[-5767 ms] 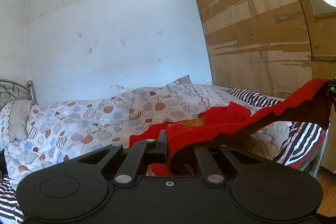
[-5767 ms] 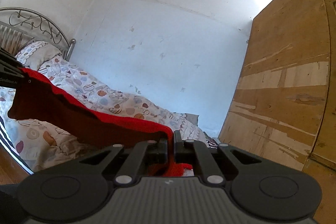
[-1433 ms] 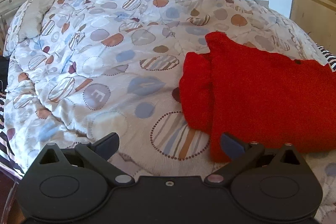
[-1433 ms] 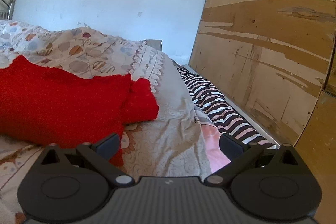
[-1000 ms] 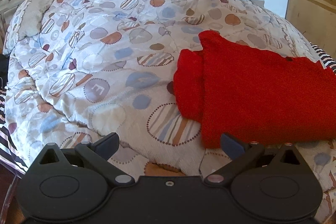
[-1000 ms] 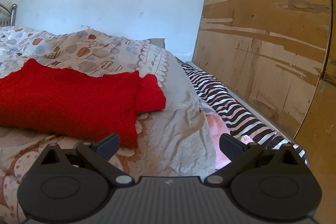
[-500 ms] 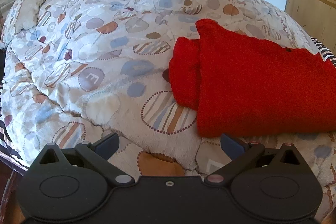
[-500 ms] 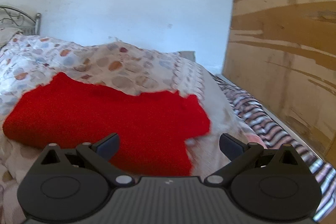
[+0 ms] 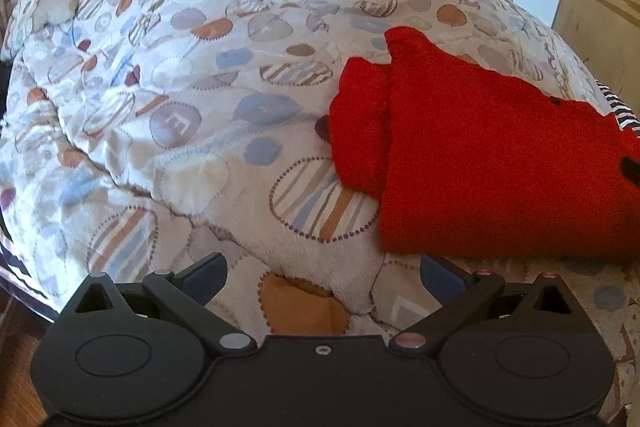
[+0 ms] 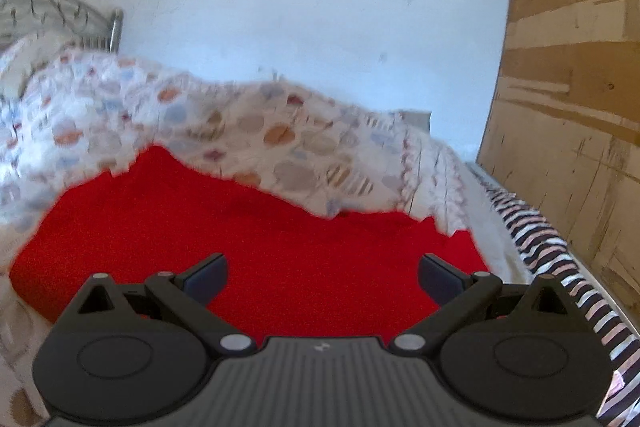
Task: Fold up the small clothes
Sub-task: 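Withdraw both open grippers from the folded sweater, then grasp the folded red sweater with the left gripper and lift it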
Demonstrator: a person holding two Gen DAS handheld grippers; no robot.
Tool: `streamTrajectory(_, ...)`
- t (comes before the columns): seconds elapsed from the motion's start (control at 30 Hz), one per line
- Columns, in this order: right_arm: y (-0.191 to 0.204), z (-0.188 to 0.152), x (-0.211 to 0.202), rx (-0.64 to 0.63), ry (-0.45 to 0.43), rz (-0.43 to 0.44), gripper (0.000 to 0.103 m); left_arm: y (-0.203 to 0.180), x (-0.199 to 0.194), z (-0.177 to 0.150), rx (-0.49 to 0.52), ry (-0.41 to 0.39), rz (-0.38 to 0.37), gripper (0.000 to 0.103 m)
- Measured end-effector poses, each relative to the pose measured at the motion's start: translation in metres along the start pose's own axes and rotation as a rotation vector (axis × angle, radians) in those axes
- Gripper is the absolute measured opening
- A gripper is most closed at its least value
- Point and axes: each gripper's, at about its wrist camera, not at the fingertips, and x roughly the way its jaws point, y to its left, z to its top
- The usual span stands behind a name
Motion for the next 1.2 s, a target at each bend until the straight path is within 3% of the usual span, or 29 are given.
streamTrajectory(0.17,0.003,-0.028,0.016,0.059,0.048,0.028,0.103,0.0,0.006,-0.006,-0.008,0.029,-0.014,0.102)
streamTrajectory(0.37,-0.008,-0.057,0.006,0.155,-0.064,0.068,0.103,0.0,0.014,-0.011,-0.021,0.06,-0.02,0.102)
streamTrajectory(0.57,-0.006,-0.061,0.001,0.145,-0.092,0.048,0.103,-0.004,0.016,-0.016,-0.024,0.082,-0.037,0.102)
streamTrajectory(0.77,-0.005,-0.061,0.001,0.15,-0.095,0.051,0.103,-0.009,0.009,-0.015,-0.035,0.05,-0.072,0.102)
streamTrajectory(0.83,-0.005,-0.061,0.001,0.152,-0.096,0.052,0.103,-0.007,0.003,-0.014,-0.082,0.0,-0.111,0.102)
streamTrajectory(0.93,-0.005,-0.062,0.001,0.155,-0.099,0.053,0.103,-0.002,-0.001,-0.013,-0.179,-0.067,-0.227,0.102)
streamTrajectory(1.07,-0.006,-0.063,0.0,0.159,-0.102,0.056,0.103,0.0,0.012,-0.011,-0.297,-0.039,-0.402,0.102)
streamTrajectory(1.2,-0.007,-0.063,0.0,0.163,-0.105,0.058,0.103,-0.003,0.031,-0.012,-0.397,-0.018,-0.507,0.101)
